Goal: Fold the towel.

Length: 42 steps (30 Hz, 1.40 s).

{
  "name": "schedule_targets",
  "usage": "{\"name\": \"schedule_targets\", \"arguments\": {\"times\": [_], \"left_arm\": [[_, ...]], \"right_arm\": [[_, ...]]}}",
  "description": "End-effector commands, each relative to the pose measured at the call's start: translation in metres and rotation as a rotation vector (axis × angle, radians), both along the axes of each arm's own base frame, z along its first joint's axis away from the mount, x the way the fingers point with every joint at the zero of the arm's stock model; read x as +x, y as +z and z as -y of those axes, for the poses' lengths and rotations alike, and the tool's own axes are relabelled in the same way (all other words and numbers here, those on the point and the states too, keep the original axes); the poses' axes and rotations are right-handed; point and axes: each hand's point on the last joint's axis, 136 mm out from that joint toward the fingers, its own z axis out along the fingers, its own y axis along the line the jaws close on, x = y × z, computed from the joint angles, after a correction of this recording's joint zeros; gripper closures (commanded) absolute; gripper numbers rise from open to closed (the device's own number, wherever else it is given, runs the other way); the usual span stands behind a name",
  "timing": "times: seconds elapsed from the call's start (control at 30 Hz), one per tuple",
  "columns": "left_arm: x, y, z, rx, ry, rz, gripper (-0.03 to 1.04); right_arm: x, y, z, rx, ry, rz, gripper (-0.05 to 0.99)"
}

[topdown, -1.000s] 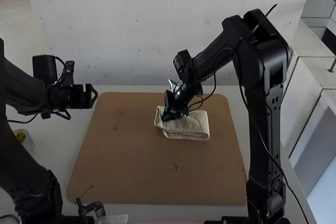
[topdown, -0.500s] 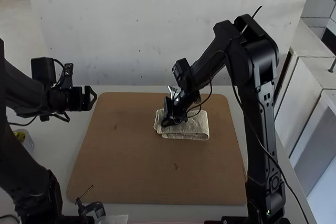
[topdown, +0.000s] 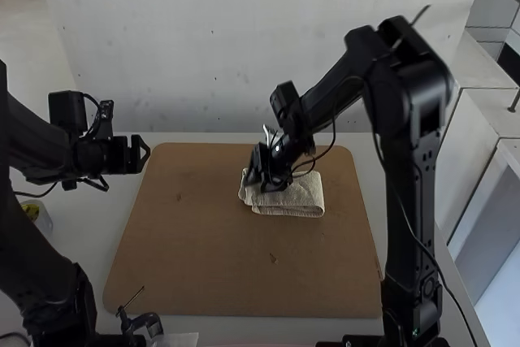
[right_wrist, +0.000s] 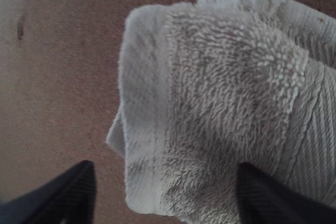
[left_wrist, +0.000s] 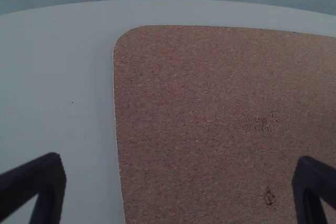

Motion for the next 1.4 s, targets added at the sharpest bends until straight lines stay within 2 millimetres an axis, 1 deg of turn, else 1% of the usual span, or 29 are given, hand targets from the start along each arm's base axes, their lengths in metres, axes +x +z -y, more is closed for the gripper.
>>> {"name": "schedule_targets", "arguments": {"times": [0.0,0.07,0.1,0.17,0.2,0.27,0.43,0.47,0.5,0.53,0.6,0.63,0.67,0.73,0.83,0.9,1.0,1.13,1.3,1.37], "left_arm": [[0.0,0.012,0.003,-0.014,-0.006,0.037,0.05],[0.0,0.015,0.005,-0.017,-0.007,0.045,0.05],[0.0,0.017,0.006,-0.017,-0.009,0.049,0.05],[0.0,0.021,0.009,-0.023,-0.012,0.057,0.05],[0.001,0.026,0.012,-0.028,-0.012,0.07,0.05],[0.001,0.038,0.018,-0.039,-0.012,0.099,0.04],[0.0,0.074,0.026,-0.019,0.028,0.227,0.04],[-0.001,0.077,0.029,-0.027,0.031,0.249,0.04],[-0.003,0.08,0.029,-0.032,0.045,0.269,0.04],[-0.004,0.078,0.031,-0.037,0.051,0.274,0.04],[-0.006,0.077,0.034,-0.041,0.057,0.289,0.04],[-0.007,0.078,0.033,-0.046,0.063,0.298,0.04],[-0.009,0.082,0.034,-0.045,0.063,0.322,0.04],[-0.016,0.086,0.034,-0.041,0.063,0.347,0.06],[-0.025,0.088,0.035,-0.026,0.058,0.401,0.07],[-0.031,0.08,0.033,-0.027,0.07,0.396,0.07],[-0.039,0.077,0.027,-0.04,0.097,0.407,0.07],[-0.055,0.093,0.027,-0.016,0.1,0.503,0.07],[-0.073,0.108,0.028,0.002,0.109,0.603,0.07],[-0.083,0.115,0.024,0.018,0.14,0.658,0.06]], "right_arm": [[0.003,0.039,-0.002,0.04,-0.015,0.063,0.24],[0.001,0.056,-0.001,0.055,-0.017,0.091,0.09],[0.0,0.061,0.0,0.059,-0.017,0.097,0.08],[0.0,0.082,0.007,0.079,-0.027,0.134,-0.02],[0.001,0.092,0.012,0.091,-0.039,0.16,-0.04],[0.008,0.11,0.031,0.108,-0.084,0.207,-0.04],[0.037,0.15,0.105,0.112,-0.289,0.408,-0.03],[0.042,0.158,0.121,0.11,-0.336,0.449,-0.03],[0.048,0.165,0.142,0.102,-0.397,0.513,-0.03],[0.052,0.172,0.156,0.1,-0.439,0.562,-0.03],[0.055,0.176,0.185,0.083,-0.52,0.617,-0.03],[0.056,0.177,0.196,0.08,-0.548,0.643,-0.03],[0.054,0.18,0.21,0.071,-0.587,0.684,-0.03],[0.049,0.186,0.228,0.064,-0.633,0.744,-0.03],[0.039,0.187,0.248,0.038,-0.669,0.791,-0.03],[0.033,0.188,0.26,0.016,-0.686,0.822,-0.03],[0.021,0.19,0.271,-0.006,-0.7,0.876,-0.03],[0.004,0.191,0.282,-0.052,-0.709,0.963,-0.03],[-0.012,0.179,0.295,-0.107,-0.728,1.029,-0.02],[-0.019,0.171,0.299,-0.118,-0.738,1.038,-0.02]]}}
